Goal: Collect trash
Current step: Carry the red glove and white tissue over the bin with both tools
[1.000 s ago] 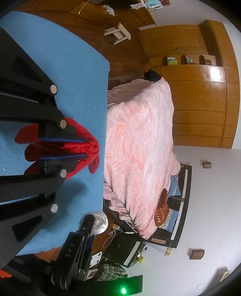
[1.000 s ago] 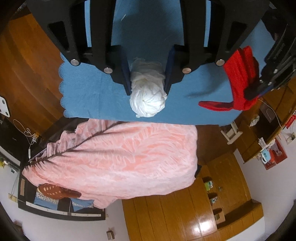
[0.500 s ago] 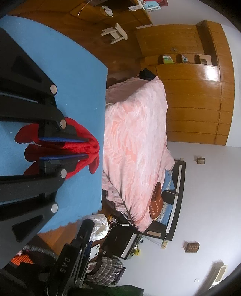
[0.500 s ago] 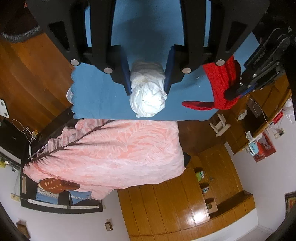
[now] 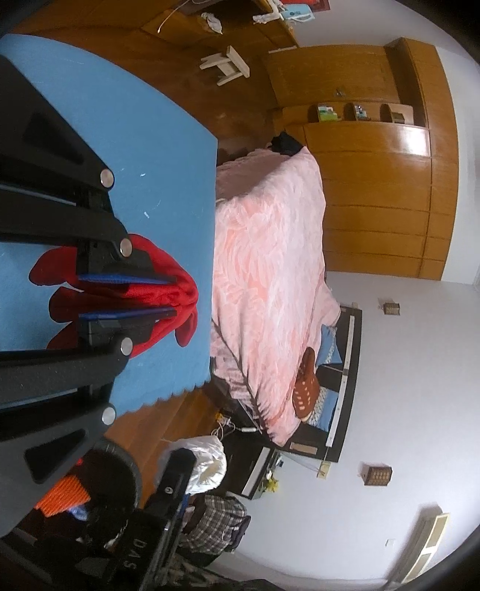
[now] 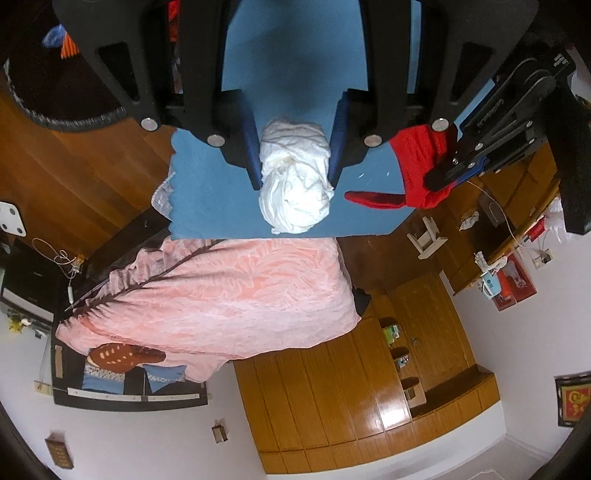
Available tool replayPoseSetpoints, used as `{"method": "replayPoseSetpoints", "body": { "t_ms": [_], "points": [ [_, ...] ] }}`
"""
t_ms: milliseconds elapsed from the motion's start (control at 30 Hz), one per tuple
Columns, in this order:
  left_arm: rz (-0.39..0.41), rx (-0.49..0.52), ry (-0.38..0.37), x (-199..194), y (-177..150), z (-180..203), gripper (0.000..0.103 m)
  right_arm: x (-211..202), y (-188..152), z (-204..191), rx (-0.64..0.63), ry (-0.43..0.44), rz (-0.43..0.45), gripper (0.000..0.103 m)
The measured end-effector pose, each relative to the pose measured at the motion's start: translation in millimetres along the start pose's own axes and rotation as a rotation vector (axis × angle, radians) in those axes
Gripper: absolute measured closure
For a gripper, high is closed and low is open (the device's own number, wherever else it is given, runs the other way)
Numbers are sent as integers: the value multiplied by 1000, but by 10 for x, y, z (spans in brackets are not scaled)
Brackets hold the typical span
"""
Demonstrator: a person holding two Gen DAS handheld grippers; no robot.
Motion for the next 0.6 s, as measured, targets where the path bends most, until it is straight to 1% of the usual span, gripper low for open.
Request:
{"method": "replayPoseSetpoints", "body": {
  "t_ms": [200, 600],
  "points": [
    [15, 8, -30, -312, -30, 232, 92, -390, -180, 9, 11, -1, 17, 70],
    [27, 52, -80, -713, -127, 555, 92, -978, -554, 88, 13, -34, 36, 70]
  ]
}}
Point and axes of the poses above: each gripper's, at about its wrist camera, not at the fingertips, and x roughly the way its jaws point, z to its right, y to its top, the point moved 7 cm from there along x, roughly the way its jaws point, and after that the axes turned 11 degrees about x, right-handed, at the moved point
